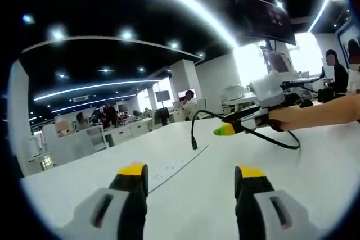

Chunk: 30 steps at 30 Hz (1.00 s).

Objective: Locate the USB plug end of the data cable currently connected to the USB port on the desk. Grip the plug, withdraw it from the port, and place it onto the desktop.

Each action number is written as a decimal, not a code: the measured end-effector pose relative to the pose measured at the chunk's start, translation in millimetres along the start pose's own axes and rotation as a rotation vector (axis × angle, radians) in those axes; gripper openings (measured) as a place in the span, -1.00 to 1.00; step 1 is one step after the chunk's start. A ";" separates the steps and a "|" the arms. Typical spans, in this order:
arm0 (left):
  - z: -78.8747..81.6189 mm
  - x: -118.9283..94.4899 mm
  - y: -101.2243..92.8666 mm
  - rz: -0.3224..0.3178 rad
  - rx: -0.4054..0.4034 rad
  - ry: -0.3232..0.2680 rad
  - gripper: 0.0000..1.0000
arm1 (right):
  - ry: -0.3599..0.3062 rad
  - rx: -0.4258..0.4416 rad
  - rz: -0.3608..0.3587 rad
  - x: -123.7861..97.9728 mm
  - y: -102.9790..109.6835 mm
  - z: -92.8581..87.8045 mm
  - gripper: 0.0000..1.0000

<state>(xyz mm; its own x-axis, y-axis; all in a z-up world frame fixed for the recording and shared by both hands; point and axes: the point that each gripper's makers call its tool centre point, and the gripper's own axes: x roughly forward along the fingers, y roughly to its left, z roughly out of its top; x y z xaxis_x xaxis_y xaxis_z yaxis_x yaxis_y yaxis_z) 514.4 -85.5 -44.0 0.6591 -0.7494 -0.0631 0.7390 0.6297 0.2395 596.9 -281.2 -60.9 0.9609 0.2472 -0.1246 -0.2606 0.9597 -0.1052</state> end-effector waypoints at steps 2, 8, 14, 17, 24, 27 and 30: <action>-1.4 4.7 -0.4 -0.007 -0.003 0.004 0.24 | 0.002 -0.001 -0.004 0.9 -1.2 -1.6 0.13; -14.9 18.8 0.1 -0.027 -0.005 0.035 0.26 | 0.010 0.010 -0.013 8.3 -5.8 -5.8 0.12; -21.5 25.2 8.7 -0.018 -0.037 0.044 0.26 | 0.013 -0.007 -0.007 16.4 -5.4 -8.8 0.12; -20.1 30.1 12.5 -0.011 -0.063 0.031 0.25 | 0.003 0.002 -0.002 18.9 -7.2 -8.5 0.12; -24.0 39.5 14.4 -0.004 -0.074 0.035 0.26 | -0.004 0.002 0.004 25.2 -13.0 -5.3 0.11; -25.6 45.1 14.2 -0.004 -0.074 0.040 0.27 | -0.003 0.016 0.007 32.3 -16.3 -3.3 0.11; -27.1 50.0 12.4 -0.007 -0.073 0.051 0.29 | -0.017 0.044 0.013 37.5 -16.3 -0.2 0.11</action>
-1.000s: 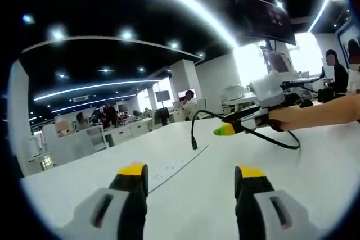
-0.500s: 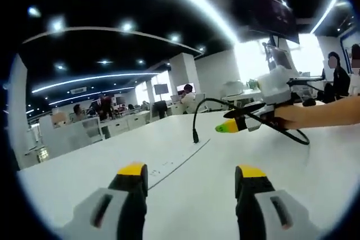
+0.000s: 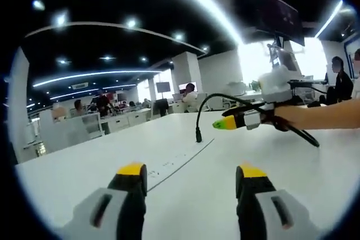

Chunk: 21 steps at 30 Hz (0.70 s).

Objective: Locate the USB plug end of the data cable currently connected to the USB port on the desk. Grip the plug, withdraw it from the port, and place it onto the desktop.

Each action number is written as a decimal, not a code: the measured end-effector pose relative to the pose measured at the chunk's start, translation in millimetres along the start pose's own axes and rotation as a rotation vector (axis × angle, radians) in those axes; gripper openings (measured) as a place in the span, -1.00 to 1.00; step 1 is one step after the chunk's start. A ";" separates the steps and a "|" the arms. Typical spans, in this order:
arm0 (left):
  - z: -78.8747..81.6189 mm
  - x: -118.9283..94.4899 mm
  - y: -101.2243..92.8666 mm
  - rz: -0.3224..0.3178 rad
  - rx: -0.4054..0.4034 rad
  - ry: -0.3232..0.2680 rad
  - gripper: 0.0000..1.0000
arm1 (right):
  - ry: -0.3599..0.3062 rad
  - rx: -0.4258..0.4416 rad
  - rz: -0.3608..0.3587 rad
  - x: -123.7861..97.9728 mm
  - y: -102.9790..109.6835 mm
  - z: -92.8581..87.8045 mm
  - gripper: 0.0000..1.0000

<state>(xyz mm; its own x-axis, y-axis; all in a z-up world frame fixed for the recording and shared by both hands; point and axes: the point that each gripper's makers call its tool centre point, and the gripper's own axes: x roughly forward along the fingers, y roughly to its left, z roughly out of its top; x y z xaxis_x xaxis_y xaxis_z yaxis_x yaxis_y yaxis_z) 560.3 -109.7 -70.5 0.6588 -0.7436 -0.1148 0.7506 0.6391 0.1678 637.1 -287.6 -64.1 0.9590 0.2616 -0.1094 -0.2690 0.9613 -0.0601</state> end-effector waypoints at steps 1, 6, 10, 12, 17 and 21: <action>-0.2 1.6 -0.8 -0.002 0.003 0.003 0.29 | -0.012 0.007 0.004 2.0 1.1 1.1 0.09; -0.6 7.5 -2.4 -0.006 0.009 0.012 0.29 | -0.018 0.036 0.016 9.9 4.8 1.1 0.07; 0.7 10.5 -1.8 -0.008 0.007 0.008 0.28 | -0.005 -0.015 0.015 15.3 9.3 0.1 0.06; 0.4 11.4 -1.8 -0.010 0.003 0.007 0.28 | -0.007 -0.030 0.013 17.1 9.8 1.3 0.06; -3.2 14.3 -3.1 -0.017 -0.005 0.010 0.28 | -0.013 -0.023 0.017 21.7 10.9 3.5 0.05; -8.0 18.5 -3.9 -0.024 -0.009 0.017 0.29 | -0.010 -0.035 0.014 28.7 9.9 3.3 0.04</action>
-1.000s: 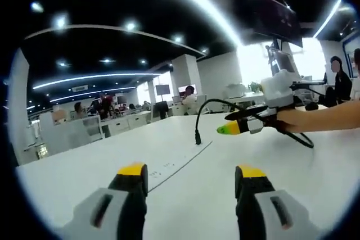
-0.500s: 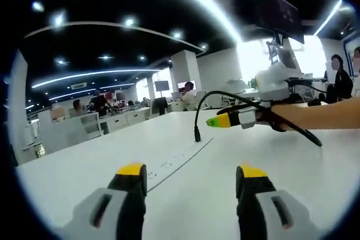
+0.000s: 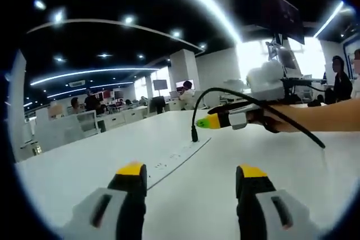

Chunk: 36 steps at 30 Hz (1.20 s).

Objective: Locate the USB plug end of the data cable currently connected to the USB port on the desk. Grip the plug, withdraw it from the port, and place it onto the desktop.

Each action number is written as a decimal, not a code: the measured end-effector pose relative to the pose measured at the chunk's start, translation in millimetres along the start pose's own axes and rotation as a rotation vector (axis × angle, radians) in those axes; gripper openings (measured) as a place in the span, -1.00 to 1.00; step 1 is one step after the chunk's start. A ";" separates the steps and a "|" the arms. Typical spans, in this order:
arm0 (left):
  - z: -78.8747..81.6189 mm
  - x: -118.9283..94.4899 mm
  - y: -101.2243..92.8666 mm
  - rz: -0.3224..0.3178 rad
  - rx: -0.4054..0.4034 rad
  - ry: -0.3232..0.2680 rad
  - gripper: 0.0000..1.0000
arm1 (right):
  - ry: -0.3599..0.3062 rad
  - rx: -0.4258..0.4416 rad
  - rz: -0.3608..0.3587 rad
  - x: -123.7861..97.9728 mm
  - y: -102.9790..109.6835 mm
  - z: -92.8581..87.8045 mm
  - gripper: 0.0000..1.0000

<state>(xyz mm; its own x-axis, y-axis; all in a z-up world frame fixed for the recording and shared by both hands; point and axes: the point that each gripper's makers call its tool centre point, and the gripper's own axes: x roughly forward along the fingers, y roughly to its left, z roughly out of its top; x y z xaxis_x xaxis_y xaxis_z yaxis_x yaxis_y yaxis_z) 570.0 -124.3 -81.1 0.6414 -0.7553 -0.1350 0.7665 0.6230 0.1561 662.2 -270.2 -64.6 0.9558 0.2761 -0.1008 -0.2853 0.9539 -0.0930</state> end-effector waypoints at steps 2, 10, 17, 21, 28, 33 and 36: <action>-2.0 2.8 0.0 -0.003 -0.005 0.004 0.29 | 0.000 0.009 0.000 2.3 -1.5 -0.2 0.04; -5.9 13.4 -2.5 -0.020 -0.011 0.015 0.30 | 0.009 0.020 0.007 6.1 0.8 -5.8 0.02; -7.0 23.6 -3.0 -0.024 -0.015 0.020 0.31 | 0.002 0.035 0.008 12.3 -0.5 -6.0 0.02; -8.1 29.2 -4.0 -0.034 -0.027 0.018 0.31 | -0.006 0.060 0.018 13.1 2.5 -4.5 0.02; -12.1 40.8 -9.3 -0.069 0.001 0.029 0.33 | -0.031 0.076 0.041 14.1 10.8 8.0 0.02; -16.3 45.2 -16.2 -0.112 0.020 0.030 0.33 | -0.041 0.081 0.045 18.4 10.9 12.6 0.02; -20.4 46.4 -14.3 -0.115 0.041 0.036 0.33 | -0.055 0.086 0.043 19.9 12.7 14.5 0.05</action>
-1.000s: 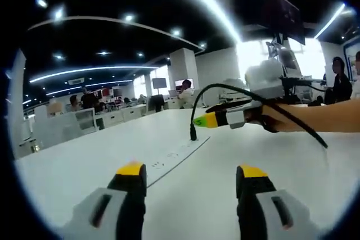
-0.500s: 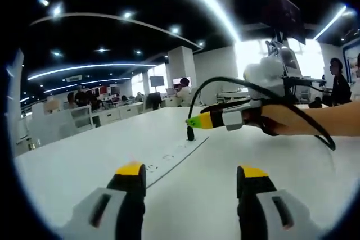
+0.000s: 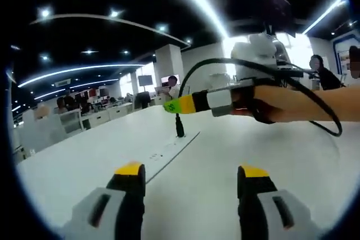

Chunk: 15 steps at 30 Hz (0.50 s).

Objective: Locate the USB plug end of the data cable currently connected to the USB port on the desk. Grip the plug, withdraw it from the port, and place it onto the desktop.

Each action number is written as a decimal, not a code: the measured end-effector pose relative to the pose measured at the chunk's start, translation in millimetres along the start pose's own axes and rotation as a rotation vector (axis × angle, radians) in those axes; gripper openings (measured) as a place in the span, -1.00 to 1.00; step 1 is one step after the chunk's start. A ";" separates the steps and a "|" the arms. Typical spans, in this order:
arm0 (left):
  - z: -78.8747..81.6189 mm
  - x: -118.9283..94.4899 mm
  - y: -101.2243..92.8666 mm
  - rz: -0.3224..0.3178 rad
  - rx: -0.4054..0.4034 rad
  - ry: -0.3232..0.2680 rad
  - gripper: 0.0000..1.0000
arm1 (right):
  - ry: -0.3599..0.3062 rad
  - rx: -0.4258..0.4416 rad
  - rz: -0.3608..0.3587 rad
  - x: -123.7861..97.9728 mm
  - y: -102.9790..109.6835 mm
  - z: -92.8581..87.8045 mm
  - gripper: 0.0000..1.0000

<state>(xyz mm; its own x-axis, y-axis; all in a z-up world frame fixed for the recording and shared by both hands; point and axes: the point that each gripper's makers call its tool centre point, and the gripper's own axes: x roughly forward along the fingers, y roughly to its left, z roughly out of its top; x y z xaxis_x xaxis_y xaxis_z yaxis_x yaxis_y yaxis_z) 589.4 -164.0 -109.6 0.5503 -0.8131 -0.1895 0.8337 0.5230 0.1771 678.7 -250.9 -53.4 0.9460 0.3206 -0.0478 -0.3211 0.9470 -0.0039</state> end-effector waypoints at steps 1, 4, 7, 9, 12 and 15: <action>0.3 0.0 1.3 -0.003 0.000 -0.003 0.33 | 0.000 -0.007 0.001 0.5 1.1 -0.6 0.06; -1.2 1.4 8.4 0.015 -0.037 -0.019 0.33 | 0.002 -0.031 0.000 3.2 2.7 -1.9 0.15; 0.1 0.7 13.8 0.019 -0.047 -0.026 0.32 | 0.002 -0.045 -0.001 6.8 4.6 -3.5 0.18; 0.7 1.0 15.3 0.022 -0.055 -0.028 0.33 | 0.004 -0.045 -0.001 7.5 6.4 -4.8 0.19; 1.9 2.5 15.7 0.022 -0.059 -0.032 0.33 | -0.004 -0.031 -0.001 10.5 6.6 -4.0 0.25; 2.7 6.4 16.7 0.026 -0.062 -0.035 0.34 | -0.013 -0.015 -0.007 14.9 5.0 -3.1 0.33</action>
<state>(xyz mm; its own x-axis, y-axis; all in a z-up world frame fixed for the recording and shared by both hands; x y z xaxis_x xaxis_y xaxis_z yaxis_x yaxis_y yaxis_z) 606.8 -161.2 -105.1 0.5707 -0.8070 -0.1518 0.8211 0.5579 0.1210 691.0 -241.5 -57.2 0.9488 0.3140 -0.0349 -0.3148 0.9490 -0.0192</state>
